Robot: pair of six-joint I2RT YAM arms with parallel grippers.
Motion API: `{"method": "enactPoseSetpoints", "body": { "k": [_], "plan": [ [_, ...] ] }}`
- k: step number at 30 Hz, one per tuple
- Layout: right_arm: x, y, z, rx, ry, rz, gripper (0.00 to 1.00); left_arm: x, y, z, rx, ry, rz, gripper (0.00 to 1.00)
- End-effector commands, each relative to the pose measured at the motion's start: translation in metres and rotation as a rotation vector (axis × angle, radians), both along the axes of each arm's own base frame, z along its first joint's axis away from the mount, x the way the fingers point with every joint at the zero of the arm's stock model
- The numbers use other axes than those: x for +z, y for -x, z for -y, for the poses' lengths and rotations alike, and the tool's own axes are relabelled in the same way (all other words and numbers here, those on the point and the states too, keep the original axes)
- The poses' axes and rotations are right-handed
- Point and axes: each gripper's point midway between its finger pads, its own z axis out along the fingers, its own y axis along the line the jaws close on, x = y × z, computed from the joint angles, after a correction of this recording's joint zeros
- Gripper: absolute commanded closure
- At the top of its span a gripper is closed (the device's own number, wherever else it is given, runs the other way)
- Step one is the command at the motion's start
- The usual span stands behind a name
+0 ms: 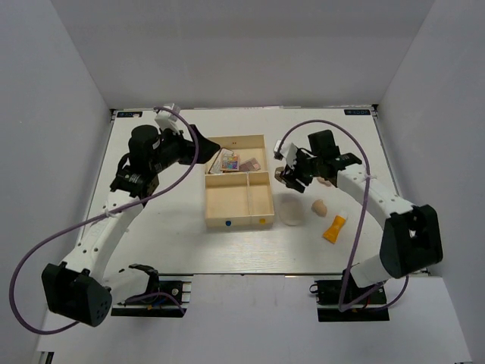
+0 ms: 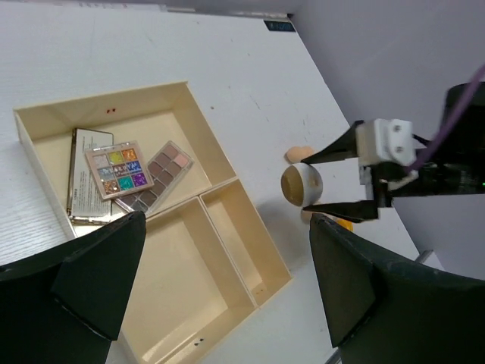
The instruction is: Organize the makeup
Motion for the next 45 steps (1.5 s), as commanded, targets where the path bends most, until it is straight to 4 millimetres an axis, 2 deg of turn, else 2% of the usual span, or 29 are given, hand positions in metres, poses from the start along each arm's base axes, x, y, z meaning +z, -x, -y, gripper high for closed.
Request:
{"method": "enactPoseSetpoints", "body": {
  "k": [1, 4, 5, 6, 8, 9, 10, 11, 12, 13, 14, 16, 19, 20, 23, 24, 26, 27, 30, 35, 37, 38, 40, 45],
  "plan": [
    [0.054, 0.021, -0.043, 0.139, -0.139, 0.031, 0.92, 0.016, 0.003, -0.02, 0.09, -0.014, 0.063, 0.02],
    [0.071, 0.037, -0.072, 0.224, -0.181, 0.025, 0.93, 0.028, 0.007, -0.034, 0.158, -0.023, 0.11, 0.02],
    [0.073, 0.04, -0.078, 0.24, -0.189, 0.023, 0.93, 0.031, 0.008, -0.038, 0.179, -0.026, 0.125, 0.02],
    [0.075, 0.048, -0.094, 0.281, -0.194, 0.019, 0.93, 0.038, 0.012, -0.045, 0.212, -0.023, 0.149, 0.02],
    [0.075, 0.049, -0.109, 0.302, -0.21, 0.015, 0.93, 0.043, 0.014, -0.054, 0.25, -0.027, 0.176, 0.02],
    [0.075, 0.058, -0.123, 0.342, -0.212, 0.016, 0.93, 0.047, 0.018, -0.058, 0.264, -0.024, 0.192, 0.02],
    [0.08, 0.055, -0.131, 0.347, -0.211, 0.032, 0.93, 0.049, 0.018, -0.063, 0.287, -0.025, 0.206, 0.02],
    [0.071, 0.054, -0.138, 0.355, -0.197, 0.011, 0.93, 0.052, 0.02, -0.065, 0.298, -0.024, 0.216, 0.02],
    [0.068, 0.061, -0.149, 0.383, -0.186, 0.005, 0.93, 0.053, 0.022, -0.068, 0.31, -0.022, 0.225, 0.02],
    [0.074, 0.058, -0.157, 0.389, -0.179, 0.019, 0.93, 0.053, 0.022, -0.071, 0.325, -0.026, 0.228, 0.02],
    [0.062, 0.058, -0.165, 0.397, -0.157, -0.006, 0.93, 0.053, 0.022, -0.072, 0.331, -0.027, 0.232, 0.02],
    [0.06, 0.064, -0.18, 0.425, -0.143, -0.003, 0.92, 0.053, 0.024, -0.075, 0.343, -0.031, 0.238, 0.02],
    [0.041, 0.067, -0.191, 0.434, -0.108, -0.022, 0.9, 0.053, 0.022, -0.078, 0.353, -0.031, 0.24, 0.02],
    [0.038, 0.065, -0.193, 0.426, -0.102, -0.022, 0.88, 0.053, 0.022, -0.077, 0.351, -0.033, 0.239, 0.02],
    [0.024, 0.059, -0.199, 0.402, -0.068, -0.023, 0.73, 0.05, 0.021, -0.074, 0.335, -0.034, 0.232, 0.02],
    [0.02, 0.058, -0.2, 0.392, -0.056, -0.025, 0.62, 0.049, 0.02, -0.073, 0.331, -0.033, 0.228, 0.02],
    [0.011, 0.054, -0.202, 0.379, -0.045, -0.033, 0.54, 0.049, 0.02, -0.072, 0.325, -0.032, 0.23, 0.02],
    [0.006, 0.053, -0.202, 0.37, -0.037, -0.042, 0.4, 0.047, 0.02, -0.071, 0.321, -0.033, 0.227, 0.02],
    [0.008, 0.052, -0.204, 0.36, -0.044, -0.039, 0.3, 0.045, 0.019, -0.067, 0.297, -0.032, 0.22, 0.02],
    [0.027, 0.046, -0.199, 0.327, -0.07, 0.004, 0.25, 0.04, 0.017, -0.061, 0.269, -0.03, 0.206, 0.02],
    [0.04, 0.044, -0.195, 0.314, -0.082, 0.04, 0.24, 0.04, 0.017, -0.061, 0.269, -0.03, 0.206, 0.02],
    [0.038, 0.046, -0.191, 0.309, -0.077, 0.04, 0.23, 0.039, 0.017, -0.061, 0.267, -0.032, 0.202, 0.02],
    [0.052, 0.046, -0.187, 0.298, -0.098, 0.08, 0.2, 0.039, 0.017, -0.06, 0.262, -0.029, 0.205, 0.02],
    [0.056, 0.046, -0.179, 0.279, -0.099, 0.094, 0.18, 0.036, 0.016, -0.06, 0.261, -0.035, 0.199, 0.02]
  ]
}}
